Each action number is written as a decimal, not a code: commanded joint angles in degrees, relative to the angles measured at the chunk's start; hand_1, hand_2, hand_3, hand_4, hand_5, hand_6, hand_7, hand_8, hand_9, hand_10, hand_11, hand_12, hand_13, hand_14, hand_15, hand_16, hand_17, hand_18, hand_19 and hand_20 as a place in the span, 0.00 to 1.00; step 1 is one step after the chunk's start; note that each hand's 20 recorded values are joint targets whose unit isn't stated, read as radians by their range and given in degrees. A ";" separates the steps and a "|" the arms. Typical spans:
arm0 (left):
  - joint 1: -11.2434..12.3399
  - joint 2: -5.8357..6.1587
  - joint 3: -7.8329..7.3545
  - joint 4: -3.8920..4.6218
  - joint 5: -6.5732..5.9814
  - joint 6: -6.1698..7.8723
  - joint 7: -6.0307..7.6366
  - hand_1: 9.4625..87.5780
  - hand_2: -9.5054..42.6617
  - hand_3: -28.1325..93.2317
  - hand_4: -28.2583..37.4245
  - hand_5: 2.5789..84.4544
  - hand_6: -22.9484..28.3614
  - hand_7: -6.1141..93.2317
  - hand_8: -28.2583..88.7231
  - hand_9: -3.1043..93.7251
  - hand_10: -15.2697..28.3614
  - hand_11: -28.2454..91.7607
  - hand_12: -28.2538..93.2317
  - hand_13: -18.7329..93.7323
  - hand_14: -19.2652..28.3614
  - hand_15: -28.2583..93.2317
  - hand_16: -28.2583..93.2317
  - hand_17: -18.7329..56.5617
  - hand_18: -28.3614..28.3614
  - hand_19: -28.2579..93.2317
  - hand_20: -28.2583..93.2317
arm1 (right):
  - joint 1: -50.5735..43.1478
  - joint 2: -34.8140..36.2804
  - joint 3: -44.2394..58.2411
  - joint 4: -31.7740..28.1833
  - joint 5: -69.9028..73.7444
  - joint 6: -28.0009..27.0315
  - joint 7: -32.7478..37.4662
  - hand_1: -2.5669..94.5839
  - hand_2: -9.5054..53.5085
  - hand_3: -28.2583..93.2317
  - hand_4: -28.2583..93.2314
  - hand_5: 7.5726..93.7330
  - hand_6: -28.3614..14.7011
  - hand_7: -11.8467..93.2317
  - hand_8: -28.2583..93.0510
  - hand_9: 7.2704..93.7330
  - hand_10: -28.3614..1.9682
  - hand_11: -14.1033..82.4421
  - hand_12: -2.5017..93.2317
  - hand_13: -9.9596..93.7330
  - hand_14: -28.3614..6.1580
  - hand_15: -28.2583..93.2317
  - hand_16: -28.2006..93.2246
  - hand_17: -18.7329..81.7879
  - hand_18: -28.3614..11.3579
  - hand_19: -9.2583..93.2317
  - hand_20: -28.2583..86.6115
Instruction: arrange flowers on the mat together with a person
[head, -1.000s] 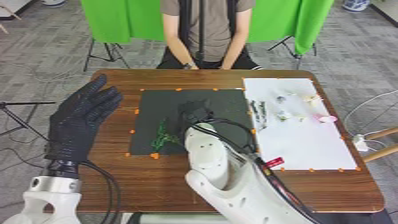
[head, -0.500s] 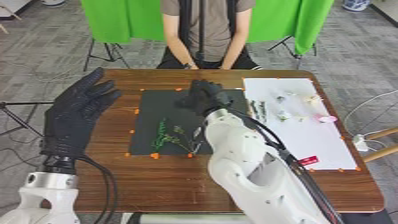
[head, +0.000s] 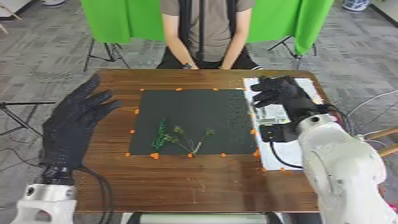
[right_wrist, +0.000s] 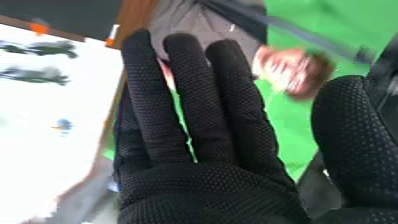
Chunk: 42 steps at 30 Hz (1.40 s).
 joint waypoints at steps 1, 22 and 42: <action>6.05 -3.32 -0.64 1.34 -1.34 1.78 2.78 0.11 0.34 0.86 0.00 0.39 0.57 0.17 0.16 0.40 0.78 0.40 0.31 0.41 0.98 0.62 0.15 0.13 0.89 0.69 0.27 | -15.04 -5.66 12.12 0.98 41.76 -6.34 -5.93 0.21 0.30 0.87 0.00 0.57 0.56 0.21 0.13 0.56 0.31 0.27 0.13 0.53 0.18 0.47 0.32 0.24 0.26 0.58 0.32; 4.80 -2.04 4.51 3.29 -5.74 3.73 5.57 0.09 0.32 0.87 0.00 0.37 0.55 0.18 0.15 0.39 0.77 0.39 0.32 0.41 0.95 0.57 0.17 0.13 0.88 0.64 0.30 | -15.09 -4.58 11.51 2.20 40.53 -6.98 -13.76 0.18 0.30 0.89 0.00 0.42 0.61 0.21 0.13 0.46 0.35 0.24 0.14 0.47 0.17 0.42 0.36 0.21 0.25 0.51 0.36; 3.24 -2.22 5.38 3.81 -5.33 3.08 3.26 0.12 0.32 0.87 0.00 0.38 0.57 0.17 0.15 0.39 0.78 0.40 0.31 0.41 0.92 0.54 0.17 0.13 0.87 0.63 0.29 | -15.01 -3.71 10.38 2.86 37.94 -6.34 -14.68 0.18 0.30 0.90 0.00 0.43 0.61 0.21 0.13 0.46 0.35 0.24 0.13 0.47 0.17 0.41 0.36 0.21 0.25 0.49 0.37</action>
